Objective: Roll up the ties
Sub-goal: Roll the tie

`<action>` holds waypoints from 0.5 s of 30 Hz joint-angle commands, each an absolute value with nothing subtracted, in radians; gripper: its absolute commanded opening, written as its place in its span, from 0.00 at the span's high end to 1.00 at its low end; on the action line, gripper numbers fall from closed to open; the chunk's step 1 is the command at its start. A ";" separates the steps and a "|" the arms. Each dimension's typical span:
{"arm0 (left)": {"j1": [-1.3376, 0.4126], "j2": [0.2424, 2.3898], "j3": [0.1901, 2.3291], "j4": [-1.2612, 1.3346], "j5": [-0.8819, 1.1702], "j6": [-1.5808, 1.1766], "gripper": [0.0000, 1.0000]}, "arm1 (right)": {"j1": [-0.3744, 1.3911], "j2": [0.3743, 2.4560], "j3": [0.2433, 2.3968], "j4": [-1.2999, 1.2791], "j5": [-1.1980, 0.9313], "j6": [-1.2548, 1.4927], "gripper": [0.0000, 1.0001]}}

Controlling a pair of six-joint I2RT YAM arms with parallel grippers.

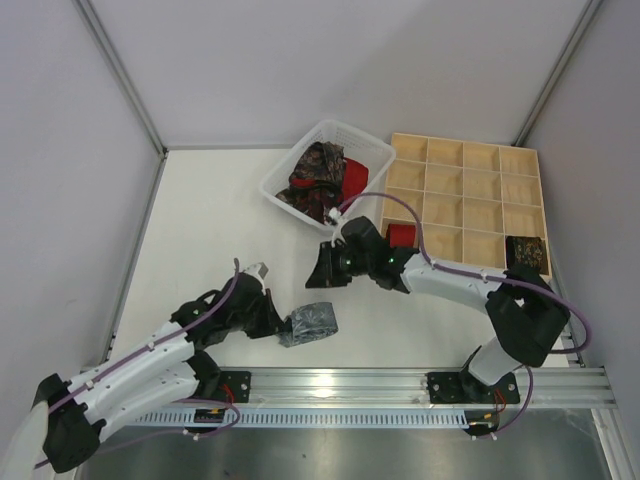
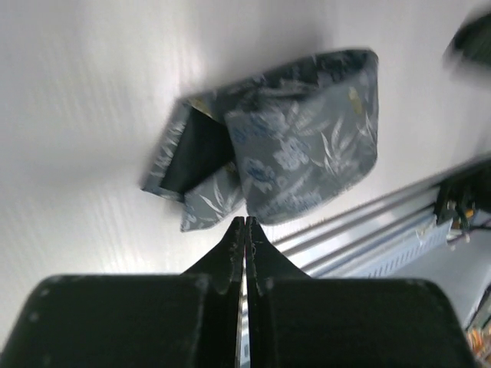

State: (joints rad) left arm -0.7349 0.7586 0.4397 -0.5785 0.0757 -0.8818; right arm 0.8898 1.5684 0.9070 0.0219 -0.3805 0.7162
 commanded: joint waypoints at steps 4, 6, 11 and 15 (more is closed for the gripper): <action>-0.899 0.770 0.407 -0.542 0.097 -1.009 0.99 | 0.813 1.652 1.112 -0.153 -0.295 0.520 0.86; -0.928 0.787 0.379 -0.506 0.071 -1.049 0.99 | 0.819 1.708 1.144 -0.153 -0.261 0.497 0.87; -0.969 0.836 0.348 -0.433 0.025 -1.120 1.00 | 0.842 1.847 1.222 -0.212 -0.241 0.405 0.92; -0.974 0.958 0.348 -0.390 0.031 -1.103 0.99 | 0.885 1.926 1.255 -0.247 -0.198 0.348 0.92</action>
